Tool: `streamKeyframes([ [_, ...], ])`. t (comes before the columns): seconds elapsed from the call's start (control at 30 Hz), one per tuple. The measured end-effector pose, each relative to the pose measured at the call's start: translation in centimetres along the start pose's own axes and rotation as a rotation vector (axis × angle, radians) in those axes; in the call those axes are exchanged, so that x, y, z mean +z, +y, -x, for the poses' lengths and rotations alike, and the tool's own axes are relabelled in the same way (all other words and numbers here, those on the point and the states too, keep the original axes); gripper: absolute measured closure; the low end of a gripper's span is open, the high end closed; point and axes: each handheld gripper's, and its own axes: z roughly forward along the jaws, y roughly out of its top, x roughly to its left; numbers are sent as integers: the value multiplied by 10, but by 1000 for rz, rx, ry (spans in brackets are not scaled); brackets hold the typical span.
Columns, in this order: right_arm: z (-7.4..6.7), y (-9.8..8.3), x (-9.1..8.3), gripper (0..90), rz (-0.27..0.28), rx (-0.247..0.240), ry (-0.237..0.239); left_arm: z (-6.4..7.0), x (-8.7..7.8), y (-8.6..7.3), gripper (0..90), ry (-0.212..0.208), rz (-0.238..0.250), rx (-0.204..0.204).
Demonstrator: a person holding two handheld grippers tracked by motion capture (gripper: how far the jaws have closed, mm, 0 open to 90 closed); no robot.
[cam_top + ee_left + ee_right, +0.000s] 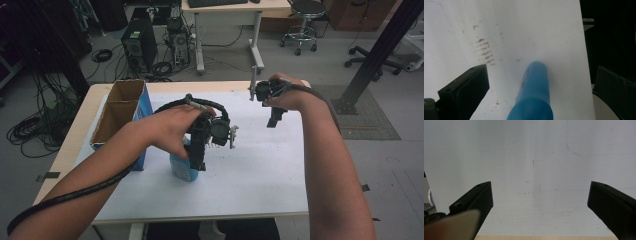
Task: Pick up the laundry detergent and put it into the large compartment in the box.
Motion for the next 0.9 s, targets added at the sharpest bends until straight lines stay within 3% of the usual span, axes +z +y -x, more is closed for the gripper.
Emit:
streamKeyframes([
  [0.4,-1,-5,-1,60,-8,12,-2,-1,-1,-3,2,-5,0,-3],
  [0.9,-2,-8,-2,59,-11,35,-14,5,-15,-24,2,4,-7,56],
])
